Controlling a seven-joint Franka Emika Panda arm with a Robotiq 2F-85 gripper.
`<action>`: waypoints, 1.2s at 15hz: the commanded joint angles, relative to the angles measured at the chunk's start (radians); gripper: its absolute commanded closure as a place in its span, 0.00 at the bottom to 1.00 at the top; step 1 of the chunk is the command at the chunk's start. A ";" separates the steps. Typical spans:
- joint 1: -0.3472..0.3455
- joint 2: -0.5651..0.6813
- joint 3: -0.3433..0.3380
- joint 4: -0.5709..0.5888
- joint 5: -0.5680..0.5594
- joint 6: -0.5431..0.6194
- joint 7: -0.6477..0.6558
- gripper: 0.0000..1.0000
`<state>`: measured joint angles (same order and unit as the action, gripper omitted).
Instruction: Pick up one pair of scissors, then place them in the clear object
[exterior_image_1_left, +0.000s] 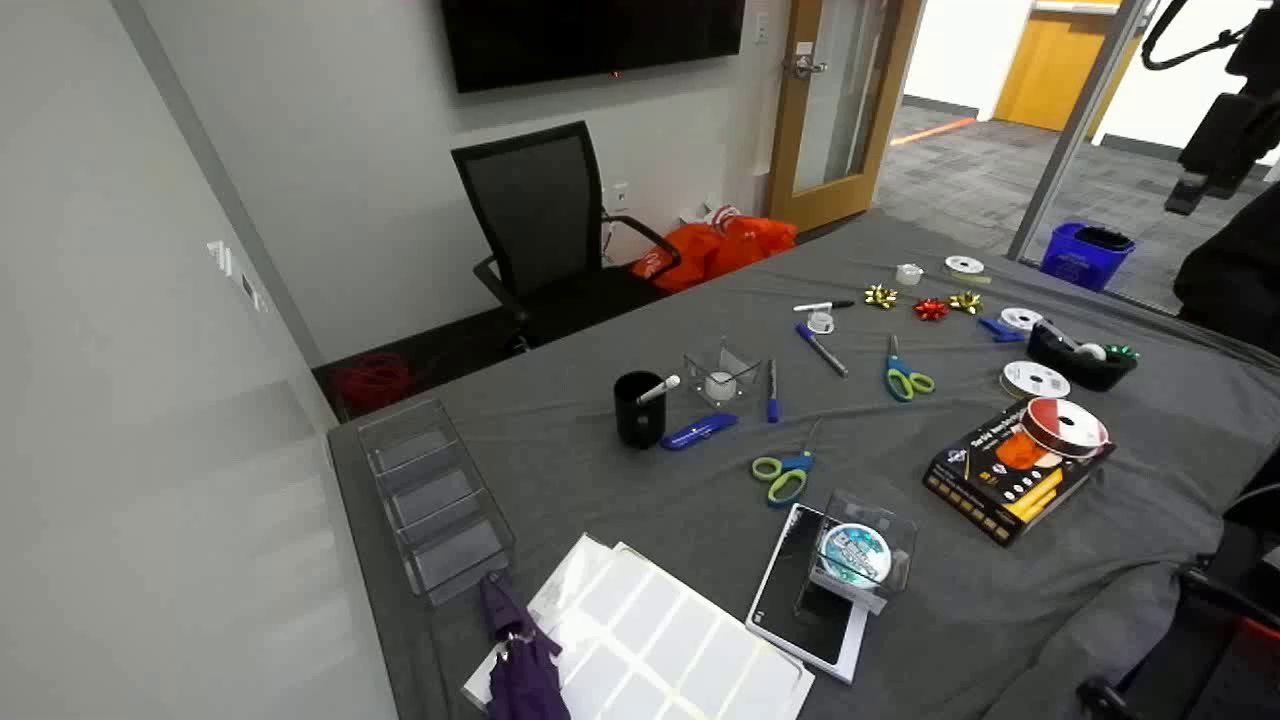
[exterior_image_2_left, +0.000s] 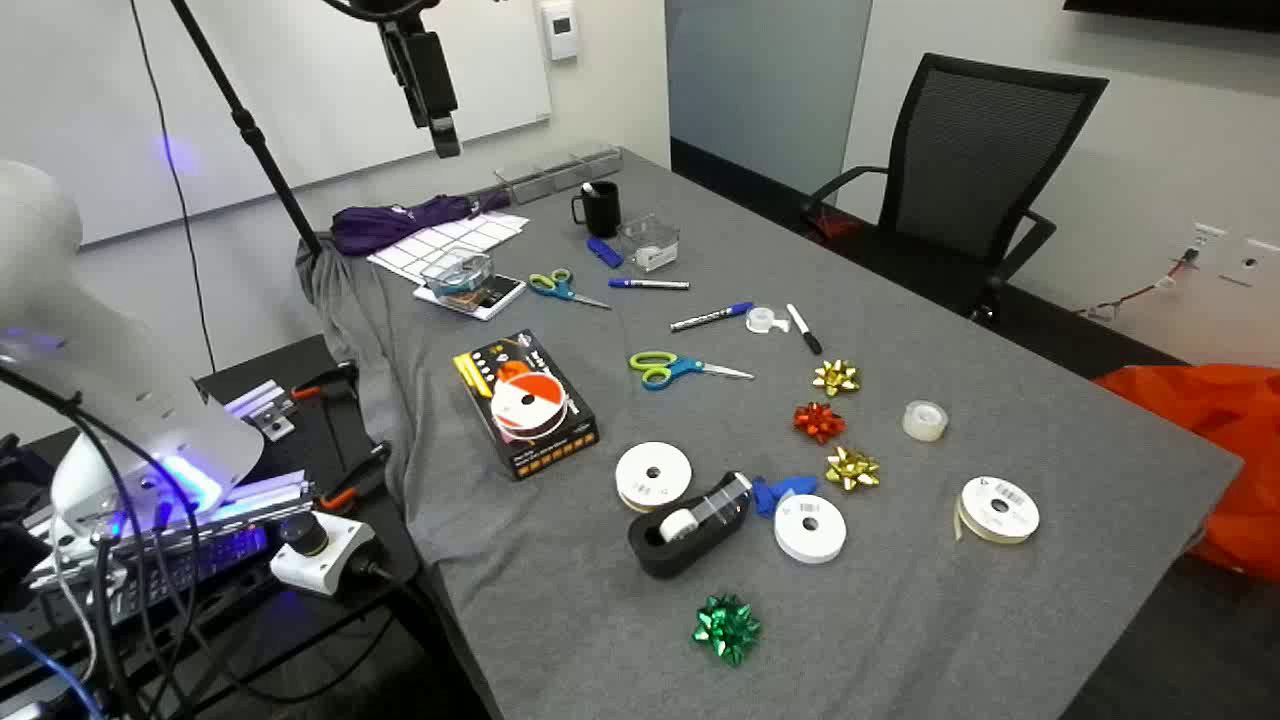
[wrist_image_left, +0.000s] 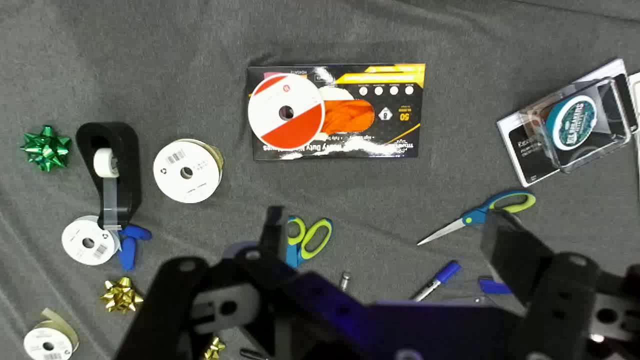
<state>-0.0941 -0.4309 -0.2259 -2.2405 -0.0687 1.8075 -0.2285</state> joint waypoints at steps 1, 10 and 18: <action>-0.013 0.002 0.011 0.003 0.005 -0.003 -0.005 0.00; -0.011 0.012 0.011 0.008 0.076 0.005 0.073 0.00; -0.037 0.184 0.016 0.090 0.326 0.240 0.353 0.00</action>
<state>-0.1036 -0.3492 -0.2288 -2.2091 0.2076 1.9445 0.0486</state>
